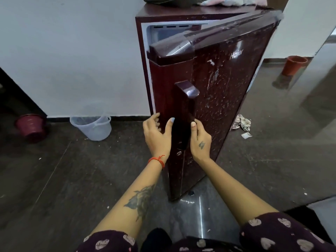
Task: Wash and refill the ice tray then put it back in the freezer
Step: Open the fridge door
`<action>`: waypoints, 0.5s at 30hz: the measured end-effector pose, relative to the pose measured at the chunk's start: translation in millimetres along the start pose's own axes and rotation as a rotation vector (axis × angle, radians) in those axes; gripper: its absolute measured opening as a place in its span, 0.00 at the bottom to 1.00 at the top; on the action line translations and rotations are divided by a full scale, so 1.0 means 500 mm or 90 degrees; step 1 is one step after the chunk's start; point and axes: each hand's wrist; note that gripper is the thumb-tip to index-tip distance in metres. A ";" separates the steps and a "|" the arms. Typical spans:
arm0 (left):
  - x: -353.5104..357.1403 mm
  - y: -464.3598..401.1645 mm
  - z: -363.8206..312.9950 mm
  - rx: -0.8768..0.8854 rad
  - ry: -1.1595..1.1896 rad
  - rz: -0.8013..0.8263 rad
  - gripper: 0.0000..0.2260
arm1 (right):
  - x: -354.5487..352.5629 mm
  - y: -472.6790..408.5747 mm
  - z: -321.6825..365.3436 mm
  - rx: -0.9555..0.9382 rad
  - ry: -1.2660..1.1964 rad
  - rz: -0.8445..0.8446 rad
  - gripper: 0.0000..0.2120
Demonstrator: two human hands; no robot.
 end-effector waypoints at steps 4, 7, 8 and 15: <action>0.015 0.025 -0.035 0.032 -0.009 0.086 0.31 | -0.047 0.039 -0.022 0.022 0.004 -0.051 0.18; 0.026 0.051 -0.051 0.007 0.041 0.159 0.32 | -0.078 0.061 -0.039 0.055 0.023 -0.077 0.19; 0.028 0.063 -0.054 -0.003 0.060 0.173 0.32 | -0.088 0.070 -0.041 0.066 0.020 -0.090 0.22; 0.030 0.138 -0.068 0.015 0.129 0.211 0.26 | -0.151 0.138 -0.047 0.145 0.023 -0.196 0.22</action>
Point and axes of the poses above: each hand's wrist, its own y-axis away from the middle knuckle, its own x-axis out of the palm, z = x × y, and after that the axes turned 11 degrees about y, right-handed
